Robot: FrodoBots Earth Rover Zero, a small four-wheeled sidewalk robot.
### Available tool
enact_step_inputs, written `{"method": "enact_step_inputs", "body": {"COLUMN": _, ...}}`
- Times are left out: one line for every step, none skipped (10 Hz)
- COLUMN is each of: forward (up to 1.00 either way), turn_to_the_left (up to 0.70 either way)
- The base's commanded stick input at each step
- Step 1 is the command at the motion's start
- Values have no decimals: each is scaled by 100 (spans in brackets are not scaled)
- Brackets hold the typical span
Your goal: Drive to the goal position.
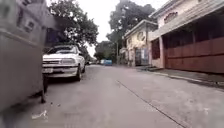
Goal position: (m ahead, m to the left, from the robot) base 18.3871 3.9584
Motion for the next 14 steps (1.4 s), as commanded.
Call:
{"method": "enact_step_inputs", "body": {"forward": 100, "turn_to_the_left": 0}}
{"method": "enact_step_inputs", "body": {"forward": 100, "turn_to_the_left": 0}}
{"method": "enact_step_inputs", "body": {"forward": 100, "turn_to_the_left": 0}}
{"method": "enact_step_inputs", "body": {"forward": 100, "turn_to_the_left": 0}}
{"method": "enact_step_inputs", "body": {"forward": 100, "turn_to_the_left": 0}}
{"method": "enact_step_inputs", "body": {"forward": 100, "turn_to_the_left": 23}}
{"method": "enact_step_inputs", "body": {"forward": 100, "turn_to_the_left": 4}}
{"method": "enact_step_inputs", "body": {"forward": 100, "turn_to_the_left": 0}}
{"method": "enact_step_inputs", "body": {"forward": 100, "turn_to_the_left": 0}}
{"method": "enact_step_inputs", "body": {"forward": 100, "turn_to_the_left": 0}}
{"method": "enact_step_inputs", "body": {"forward": 100, "turn_to_the_left": 19}}
{"method": "enact_step_inputs", "body": {"forward": 100, "turn_to_the_left": 13}}
{"method": "enact_step_inputs", "body": {"forward": 100, "turn_to_the_left": 0}}
{"method": "enact_step_inputs", "body": {"forward": 100, "turn_to_the_left": 0}}
